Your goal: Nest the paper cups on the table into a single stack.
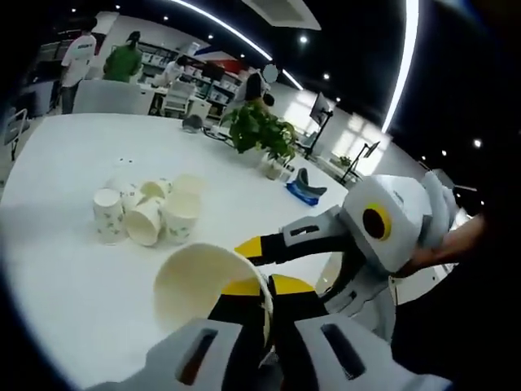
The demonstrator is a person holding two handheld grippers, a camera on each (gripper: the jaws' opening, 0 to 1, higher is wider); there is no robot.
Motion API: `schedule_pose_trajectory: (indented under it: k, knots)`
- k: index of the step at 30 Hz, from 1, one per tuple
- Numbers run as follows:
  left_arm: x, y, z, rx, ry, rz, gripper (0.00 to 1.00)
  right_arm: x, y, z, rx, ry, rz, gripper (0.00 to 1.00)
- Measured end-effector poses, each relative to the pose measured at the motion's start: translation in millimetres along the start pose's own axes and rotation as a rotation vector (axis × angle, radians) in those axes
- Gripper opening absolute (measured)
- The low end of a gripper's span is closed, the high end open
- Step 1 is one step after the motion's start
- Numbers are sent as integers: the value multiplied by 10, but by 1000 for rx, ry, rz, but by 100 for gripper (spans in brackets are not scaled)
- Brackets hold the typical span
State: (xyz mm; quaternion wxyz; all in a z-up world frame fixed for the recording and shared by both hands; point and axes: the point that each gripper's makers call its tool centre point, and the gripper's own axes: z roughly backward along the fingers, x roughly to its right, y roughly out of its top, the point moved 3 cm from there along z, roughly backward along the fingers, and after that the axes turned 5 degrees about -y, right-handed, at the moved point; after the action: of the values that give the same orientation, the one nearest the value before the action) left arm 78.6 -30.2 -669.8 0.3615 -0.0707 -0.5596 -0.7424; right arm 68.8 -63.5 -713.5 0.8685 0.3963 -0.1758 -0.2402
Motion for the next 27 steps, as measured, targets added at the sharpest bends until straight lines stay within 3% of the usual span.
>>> schedule_pose_trajectory:
  k: [7,12,19,27]
  knots:
    - [-120,-11,41,-9,56,-13,0,71,-130,44,-19,-22,-64,51]
    - [-256,-79,33,-51,87,-40,0,141,-209,68,-25,-43,-134,51]
    - [-385,-150,12,-168,158,-129,0,233,-384,100,-41,-79,-227,51]
    - [-583,-242,-95,-316,201,-264,0,282,-536,132,-56,-108,-265,50]
